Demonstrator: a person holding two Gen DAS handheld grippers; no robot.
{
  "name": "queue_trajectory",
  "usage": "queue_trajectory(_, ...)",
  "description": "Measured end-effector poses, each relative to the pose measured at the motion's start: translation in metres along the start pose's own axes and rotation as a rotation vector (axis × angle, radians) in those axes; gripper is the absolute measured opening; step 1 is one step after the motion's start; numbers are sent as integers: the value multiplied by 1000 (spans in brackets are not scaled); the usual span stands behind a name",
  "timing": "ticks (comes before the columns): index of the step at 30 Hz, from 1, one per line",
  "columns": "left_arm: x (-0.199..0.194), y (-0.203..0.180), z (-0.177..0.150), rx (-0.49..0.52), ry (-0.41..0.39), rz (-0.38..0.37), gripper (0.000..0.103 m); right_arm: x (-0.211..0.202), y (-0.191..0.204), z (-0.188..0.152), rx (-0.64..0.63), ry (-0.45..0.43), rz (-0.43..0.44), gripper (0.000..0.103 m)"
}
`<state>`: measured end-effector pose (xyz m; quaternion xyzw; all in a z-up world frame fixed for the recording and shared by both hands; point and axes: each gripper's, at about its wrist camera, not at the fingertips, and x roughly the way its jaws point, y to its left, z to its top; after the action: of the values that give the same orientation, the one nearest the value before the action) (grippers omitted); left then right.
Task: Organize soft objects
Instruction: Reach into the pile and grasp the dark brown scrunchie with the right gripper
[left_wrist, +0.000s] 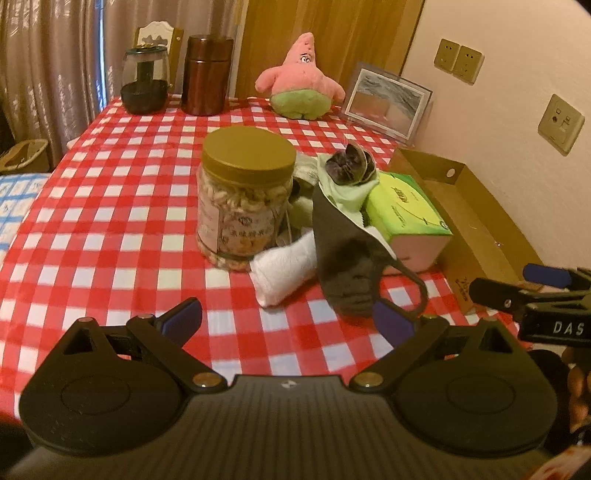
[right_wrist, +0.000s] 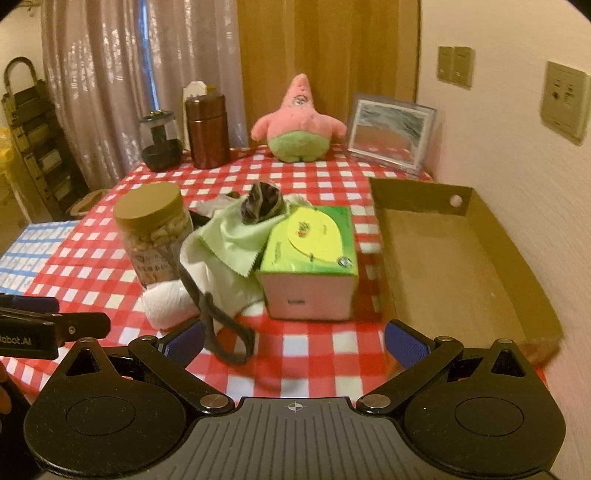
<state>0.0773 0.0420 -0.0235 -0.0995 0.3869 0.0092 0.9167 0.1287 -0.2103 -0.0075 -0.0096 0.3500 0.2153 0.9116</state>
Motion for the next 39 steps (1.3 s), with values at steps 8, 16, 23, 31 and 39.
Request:
queue_trajectory(8,19,9,28,34,-10,-18,99,34,1,41,-109,-45,54,102)
queue_trajectory(16,38,7,56,42,-42,-18,95,82,-2,81,-214,-42,91,93)
queue_trajectory(23,50,6,81,118,-72,-39,89,122,1,96,-284,-22,152,83)
queue_trajectory(31,60,6,100,182,-99,-54,88,165,5,108,-350,-3,202,67)
queue_trajectory(39,67,2,108,209,-99,-72,88,184,13,112,-401,24,200,34)
